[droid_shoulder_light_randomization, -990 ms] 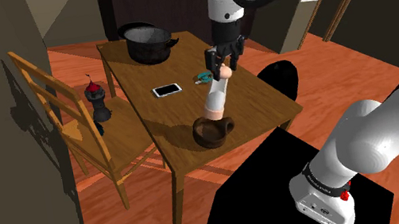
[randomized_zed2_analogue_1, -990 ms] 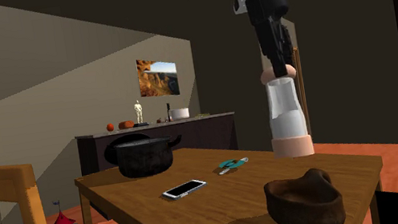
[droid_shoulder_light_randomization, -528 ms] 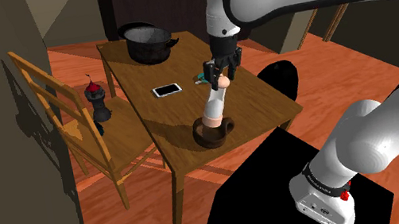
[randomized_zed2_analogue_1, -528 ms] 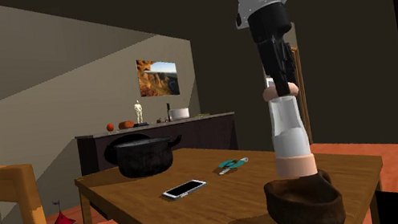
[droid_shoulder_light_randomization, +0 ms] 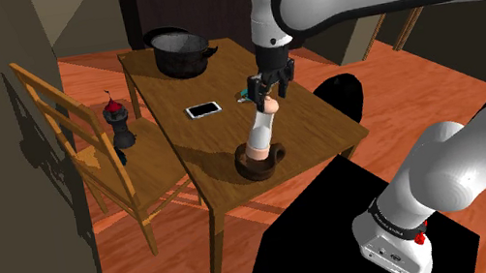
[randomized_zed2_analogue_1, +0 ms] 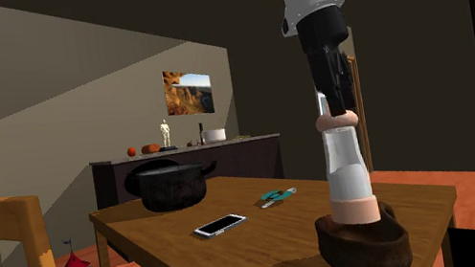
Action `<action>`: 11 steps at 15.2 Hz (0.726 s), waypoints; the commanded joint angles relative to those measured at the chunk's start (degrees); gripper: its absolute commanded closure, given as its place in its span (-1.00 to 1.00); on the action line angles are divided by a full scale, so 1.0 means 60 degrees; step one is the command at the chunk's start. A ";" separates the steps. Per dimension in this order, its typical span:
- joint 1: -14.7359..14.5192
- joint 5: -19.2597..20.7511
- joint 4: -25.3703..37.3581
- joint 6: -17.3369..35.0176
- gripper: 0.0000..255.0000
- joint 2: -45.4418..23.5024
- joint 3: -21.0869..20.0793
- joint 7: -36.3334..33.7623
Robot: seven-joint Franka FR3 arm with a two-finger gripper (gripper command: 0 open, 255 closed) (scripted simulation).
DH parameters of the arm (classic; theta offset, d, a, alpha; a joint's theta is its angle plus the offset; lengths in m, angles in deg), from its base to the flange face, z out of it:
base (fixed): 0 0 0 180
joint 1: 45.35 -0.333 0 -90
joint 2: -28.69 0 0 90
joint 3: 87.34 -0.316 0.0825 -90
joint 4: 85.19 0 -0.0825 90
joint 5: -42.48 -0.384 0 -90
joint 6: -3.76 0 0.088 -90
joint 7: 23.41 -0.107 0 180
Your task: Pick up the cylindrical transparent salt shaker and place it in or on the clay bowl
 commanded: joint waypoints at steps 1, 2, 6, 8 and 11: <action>0.0000 0.0000 0.0000 0.0001 -1.00 0.0001 0.0000 0.0000; 0.0000 0.0000 0.0000 0.0001 -1.00 0.0000 0.0000 0.0000; -0.0001 -0.0002 0.0332 -0.0318 -1.00 -0.0014 -0.0006 -0.0001; -0.0001 0.0001 0.1030 -0.0950 -1.00 -0.0081 -0.0022 -0.0008; -0.0001 0.0005 0.1316 -0.1197 -1.00 -0.0121 -0.0030 -0.0013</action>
